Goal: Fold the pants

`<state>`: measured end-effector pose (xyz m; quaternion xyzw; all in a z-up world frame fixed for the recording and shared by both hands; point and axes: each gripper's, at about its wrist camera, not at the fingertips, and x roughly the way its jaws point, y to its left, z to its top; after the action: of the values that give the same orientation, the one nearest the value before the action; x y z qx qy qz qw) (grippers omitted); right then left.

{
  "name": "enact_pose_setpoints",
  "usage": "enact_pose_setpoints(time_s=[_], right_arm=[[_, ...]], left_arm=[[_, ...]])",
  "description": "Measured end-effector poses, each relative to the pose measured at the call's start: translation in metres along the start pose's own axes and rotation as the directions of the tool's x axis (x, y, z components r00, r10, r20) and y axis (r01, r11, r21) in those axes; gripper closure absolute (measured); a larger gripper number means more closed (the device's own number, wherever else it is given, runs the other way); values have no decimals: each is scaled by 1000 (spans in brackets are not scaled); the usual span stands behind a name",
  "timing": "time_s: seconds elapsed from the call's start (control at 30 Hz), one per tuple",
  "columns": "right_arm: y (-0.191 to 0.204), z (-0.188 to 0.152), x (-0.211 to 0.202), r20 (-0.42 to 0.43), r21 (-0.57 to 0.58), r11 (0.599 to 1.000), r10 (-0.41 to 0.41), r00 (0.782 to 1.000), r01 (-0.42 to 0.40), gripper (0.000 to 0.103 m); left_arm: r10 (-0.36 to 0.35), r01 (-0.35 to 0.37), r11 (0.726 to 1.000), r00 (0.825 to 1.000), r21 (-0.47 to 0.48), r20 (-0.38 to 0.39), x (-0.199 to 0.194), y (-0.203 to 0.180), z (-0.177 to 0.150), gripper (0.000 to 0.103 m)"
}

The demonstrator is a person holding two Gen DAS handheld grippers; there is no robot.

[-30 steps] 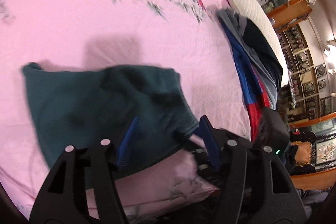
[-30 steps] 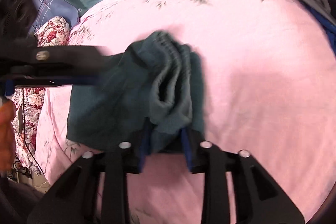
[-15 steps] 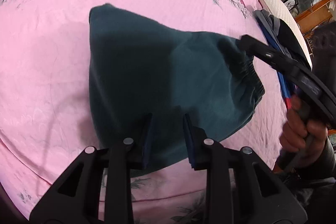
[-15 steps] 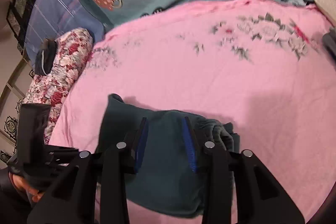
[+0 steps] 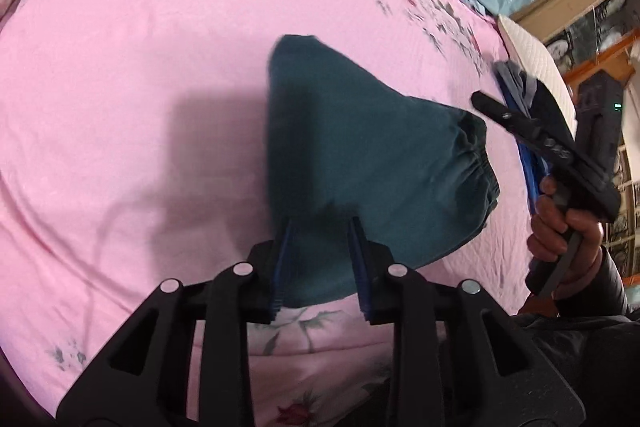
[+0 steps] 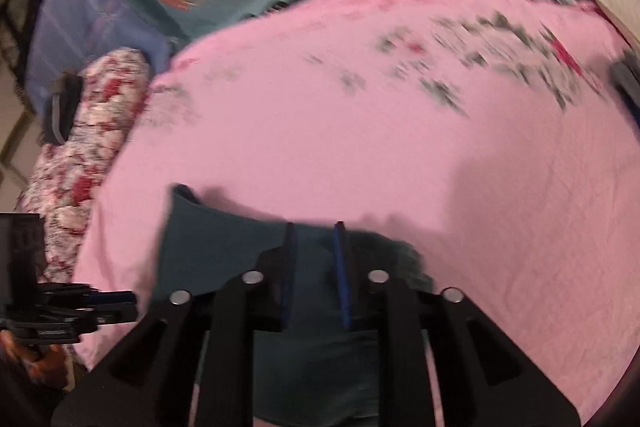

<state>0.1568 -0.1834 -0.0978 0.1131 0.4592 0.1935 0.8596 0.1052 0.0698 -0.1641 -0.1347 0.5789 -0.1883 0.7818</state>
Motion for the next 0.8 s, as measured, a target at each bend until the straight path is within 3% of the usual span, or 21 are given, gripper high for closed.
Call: enact_pose_setpoints(time_s=[0.2, 0.3, 0.37, 0.47, 0.5, 0.53, 0.63, 0.8], right_arm=[[83, 22, 33, -77, -179, 964, 183, 980, -194, 81], [113, 22, 67, -183, -230, 935, 231, 956, -270, 85], [117, 21, 90, -236, -239, 936, 200, 951, -257, 85], [101, 19, 133, -287, -235, 959, 87, 954, -158, 91], [92, 20, 143, -292, -211, 967, 78, 953, -143, 94], [81, 22, 147, -296, -150, 974, 120, 948, -170, 95], [73, 28, 132, -299, -49, 979, 176, 938, -199, 92], [71, 17, 52, -213, -134, 964, 199, 957, -230, 88]], left_arm=[[-23, 23, 999, 1000, -42, -4, 12, 8, -9, 75], [-43, 43, 999, 999, -7, 9, 9, 2, -15, 75], [-55, 55, 998, 998, 13, -4, 12, -3, -18, 75], [-17, 18, 1000, 998, 20, -57, 29, -2, -23, 76], [-11, 13, 1000, 998, 22, -65, 34, -2, -24, 76], [-5, 7, 999, 998, 32, -62, 36, -2, -25, 76], [9, -6, 999, 998, 48, -56, 33, -4, -26, 75], [40, -36, 996, 998, 76, -53, 35, -12, -25, 75]])
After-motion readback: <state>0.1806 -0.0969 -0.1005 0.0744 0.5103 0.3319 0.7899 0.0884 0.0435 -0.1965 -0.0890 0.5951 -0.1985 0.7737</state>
